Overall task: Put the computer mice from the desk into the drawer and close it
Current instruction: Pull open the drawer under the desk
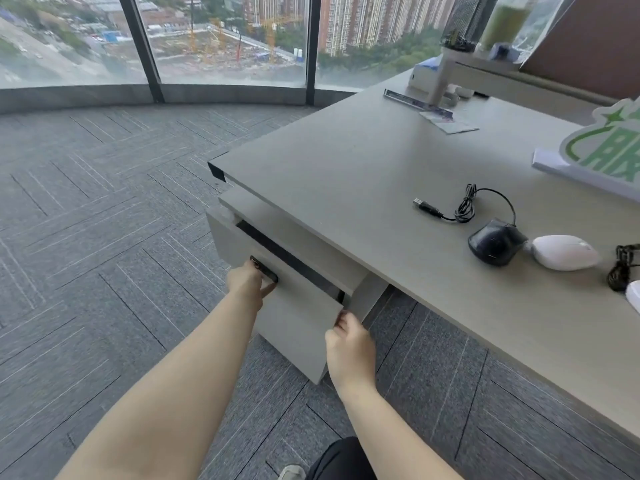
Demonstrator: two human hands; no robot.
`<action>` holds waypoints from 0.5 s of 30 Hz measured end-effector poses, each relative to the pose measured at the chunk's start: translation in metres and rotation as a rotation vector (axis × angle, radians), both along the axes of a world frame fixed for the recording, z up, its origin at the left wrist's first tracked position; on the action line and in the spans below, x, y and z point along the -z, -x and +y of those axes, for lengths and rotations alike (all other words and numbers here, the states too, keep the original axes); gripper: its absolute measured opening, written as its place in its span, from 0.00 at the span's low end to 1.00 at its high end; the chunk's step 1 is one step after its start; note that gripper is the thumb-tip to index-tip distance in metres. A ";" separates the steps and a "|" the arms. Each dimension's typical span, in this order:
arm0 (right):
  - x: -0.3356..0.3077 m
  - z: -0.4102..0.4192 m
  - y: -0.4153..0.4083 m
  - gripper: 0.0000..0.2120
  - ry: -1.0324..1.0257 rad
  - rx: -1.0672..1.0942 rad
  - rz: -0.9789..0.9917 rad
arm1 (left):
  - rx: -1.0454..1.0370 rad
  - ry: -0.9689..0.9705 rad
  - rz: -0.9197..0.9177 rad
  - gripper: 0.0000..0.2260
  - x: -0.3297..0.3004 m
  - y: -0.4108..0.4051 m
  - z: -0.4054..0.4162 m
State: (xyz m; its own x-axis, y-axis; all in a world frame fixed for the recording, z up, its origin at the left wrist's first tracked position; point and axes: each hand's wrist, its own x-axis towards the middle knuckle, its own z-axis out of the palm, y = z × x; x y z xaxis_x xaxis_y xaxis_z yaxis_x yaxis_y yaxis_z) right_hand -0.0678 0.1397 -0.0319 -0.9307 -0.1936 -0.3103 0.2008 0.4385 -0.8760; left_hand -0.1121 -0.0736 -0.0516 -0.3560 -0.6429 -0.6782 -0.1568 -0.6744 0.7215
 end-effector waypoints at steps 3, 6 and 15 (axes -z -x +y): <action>-0.004 0.009 -0.022 0.09 -0.021 -0.117 0.042 | -0.034 0.023 0.013 0.12 0.002 -0.037 -0.001; -0.002 0.014 -0.043 0.07 -0.040 -0.259 0.074 | -0.064 0.031 0.028 0.13 0.001 -0.082 -0.003; 0.007 0.002 -0.112 0.09 -0.019 -0.612 -0.039 | -0.167 0.106 0.028 0.06 0.004 -0.206 -0.010</action>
